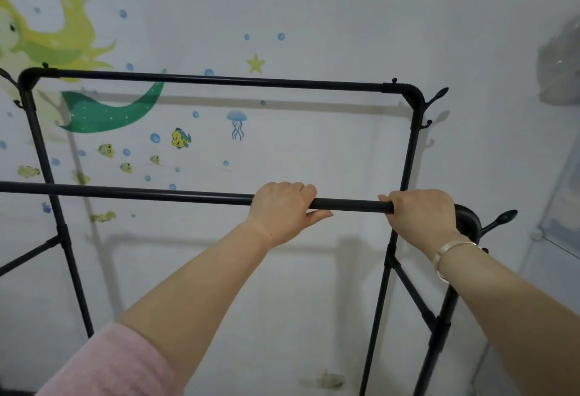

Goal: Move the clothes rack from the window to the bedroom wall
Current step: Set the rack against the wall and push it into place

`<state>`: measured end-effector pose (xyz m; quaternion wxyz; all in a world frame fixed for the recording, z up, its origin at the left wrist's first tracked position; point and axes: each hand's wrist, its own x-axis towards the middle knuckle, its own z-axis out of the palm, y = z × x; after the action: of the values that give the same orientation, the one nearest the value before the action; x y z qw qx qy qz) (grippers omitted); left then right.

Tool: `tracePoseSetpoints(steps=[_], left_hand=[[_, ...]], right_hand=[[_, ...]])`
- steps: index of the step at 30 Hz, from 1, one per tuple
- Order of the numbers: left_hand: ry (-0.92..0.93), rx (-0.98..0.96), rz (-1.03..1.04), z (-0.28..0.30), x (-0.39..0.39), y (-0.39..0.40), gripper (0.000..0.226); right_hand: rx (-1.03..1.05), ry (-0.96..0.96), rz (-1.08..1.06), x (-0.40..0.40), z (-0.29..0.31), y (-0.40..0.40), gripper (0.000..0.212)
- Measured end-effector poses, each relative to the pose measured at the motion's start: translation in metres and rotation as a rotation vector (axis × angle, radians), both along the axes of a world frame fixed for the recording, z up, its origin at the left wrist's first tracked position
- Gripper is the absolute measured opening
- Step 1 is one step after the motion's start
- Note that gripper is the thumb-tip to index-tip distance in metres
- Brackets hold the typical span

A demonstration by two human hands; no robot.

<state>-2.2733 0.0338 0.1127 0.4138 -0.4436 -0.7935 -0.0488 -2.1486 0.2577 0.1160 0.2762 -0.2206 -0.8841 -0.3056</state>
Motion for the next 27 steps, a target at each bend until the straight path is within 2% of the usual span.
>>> tracePoseSetpoints(steps=[4,8,13,16,20,27], left_hand=[[-0.009,0.045,0.039,-0.007,-0.016,-0.058,0.053],[-0.081,0.105,0.164,-0.015,-0.029,-0.118,0.054],[-0.3,0.195,0.435,-0.029,-0.038,-0.17,0.073],[-0.381,0.178,0.483,-0.04,-0.039,-0.187,0.085],[-0.476,0.105,0.445,-0.034,-0.039,-0.186,0.087],[-0.479,0.083,0.443,-0.033,-0.036,-0.182,0.089]], right_hand=[[-0.107,0.039,0.028,0.01,0.001,-0.012,0.03],[-0.206,0.147,0.318,0.005,-0.009,-0.067,0.014],[-0.245,0.102,0.599,-0.031,-0.024,-0.153,0.049],[-0.253,0.008,0.564,-0.043,-0.028,-0.179,0.059],[-0.293,-0.04,0.445,-0.04,-0.029,-0.182,0.068],[-0.425,-0.141,0.31,-0.03,-0.026,-0.191,0.08]])
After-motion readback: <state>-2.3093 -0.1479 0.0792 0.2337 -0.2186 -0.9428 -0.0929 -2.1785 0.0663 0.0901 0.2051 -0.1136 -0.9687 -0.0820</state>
